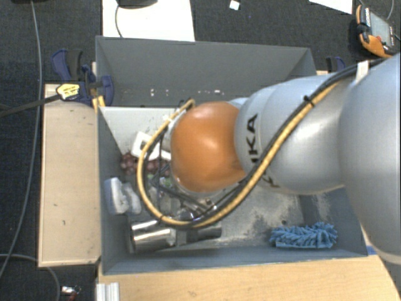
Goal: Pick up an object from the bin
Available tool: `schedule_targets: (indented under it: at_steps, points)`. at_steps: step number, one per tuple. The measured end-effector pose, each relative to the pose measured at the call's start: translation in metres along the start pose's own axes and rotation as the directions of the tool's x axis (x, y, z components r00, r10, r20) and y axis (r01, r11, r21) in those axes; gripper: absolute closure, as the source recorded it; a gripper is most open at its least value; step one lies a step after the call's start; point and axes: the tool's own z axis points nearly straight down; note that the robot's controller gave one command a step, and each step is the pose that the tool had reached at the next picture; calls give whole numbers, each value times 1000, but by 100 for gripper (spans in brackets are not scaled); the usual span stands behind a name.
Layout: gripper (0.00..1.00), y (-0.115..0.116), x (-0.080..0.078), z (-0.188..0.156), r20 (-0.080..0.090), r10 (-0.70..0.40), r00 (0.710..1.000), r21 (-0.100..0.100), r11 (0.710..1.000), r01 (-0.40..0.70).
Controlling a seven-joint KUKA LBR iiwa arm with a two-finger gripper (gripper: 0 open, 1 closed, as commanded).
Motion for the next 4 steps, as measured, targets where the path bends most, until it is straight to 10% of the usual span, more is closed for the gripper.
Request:
schedule_targets:
  at_steps: [1,2,3,4]
  points:
    - [0,-8,1,89,-3,50,999,0,999,-50]
    - [0,-12,-16,90,11,-194,981,-1,981,194]
    - [100,-8,1,90,-6,38,999,1,999,-38]
    - [100,-8,1,90,-6,38,999,1,999,-38]
